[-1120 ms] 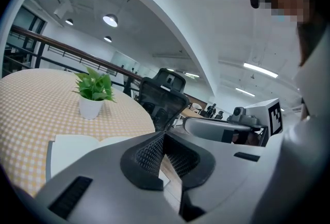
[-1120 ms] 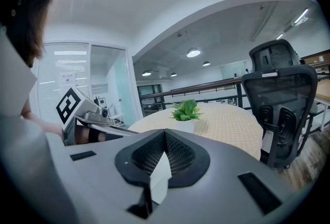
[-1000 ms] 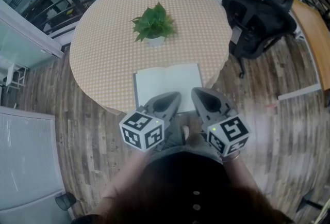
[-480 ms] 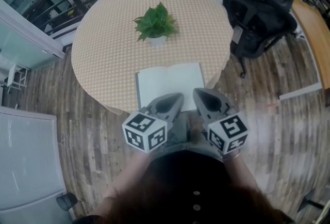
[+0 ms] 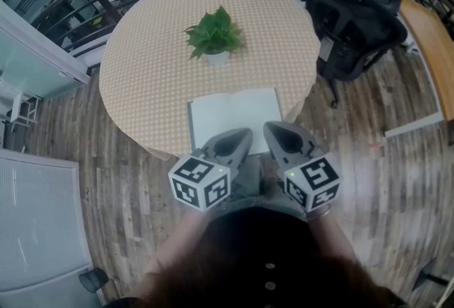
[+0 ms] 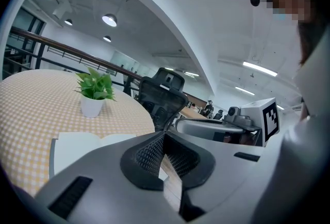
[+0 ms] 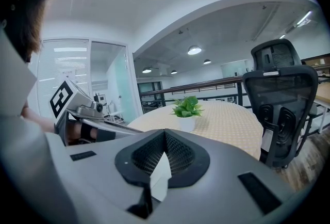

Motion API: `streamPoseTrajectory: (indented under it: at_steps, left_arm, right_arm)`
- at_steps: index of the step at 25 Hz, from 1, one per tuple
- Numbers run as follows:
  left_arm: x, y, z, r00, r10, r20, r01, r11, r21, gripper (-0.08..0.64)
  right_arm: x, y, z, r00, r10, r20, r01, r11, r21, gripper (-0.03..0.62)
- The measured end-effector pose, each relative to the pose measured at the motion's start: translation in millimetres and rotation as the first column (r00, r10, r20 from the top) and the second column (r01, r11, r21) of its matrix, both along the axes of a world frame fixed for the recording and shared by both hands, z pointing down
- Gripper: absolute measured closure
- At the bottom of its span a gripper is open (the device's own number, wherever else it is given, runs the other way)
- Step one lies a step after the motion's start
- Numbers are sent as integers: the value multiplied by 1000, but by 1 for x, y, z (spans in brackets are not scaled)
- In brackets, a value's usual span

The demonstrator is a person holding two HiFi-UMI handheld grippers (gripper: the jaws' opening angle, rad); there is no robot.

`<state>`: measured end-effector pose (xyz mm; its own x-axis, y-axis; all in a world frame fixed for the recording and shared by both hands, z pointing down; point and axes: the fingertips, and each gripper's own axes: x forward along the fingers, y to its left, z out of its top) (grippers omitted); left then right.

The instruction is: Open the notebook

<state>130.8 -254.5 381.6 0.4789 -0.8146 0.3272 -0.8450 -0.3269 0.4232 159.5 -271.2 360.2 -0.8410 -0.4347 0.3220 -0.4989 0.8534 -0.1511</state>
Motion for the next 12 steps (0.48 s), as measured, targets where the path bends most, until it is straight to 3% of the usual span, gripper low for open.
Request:
streamPoseTrajectory:
  at_steps: [12]
  left_arm:
    - [7, -3, -4, 999, 25, 22, -25, 1000, 14, 551]
  right_arm:
    - [6, -3, -3, 1000, 10, -4, -10, 1000, 19, 581]
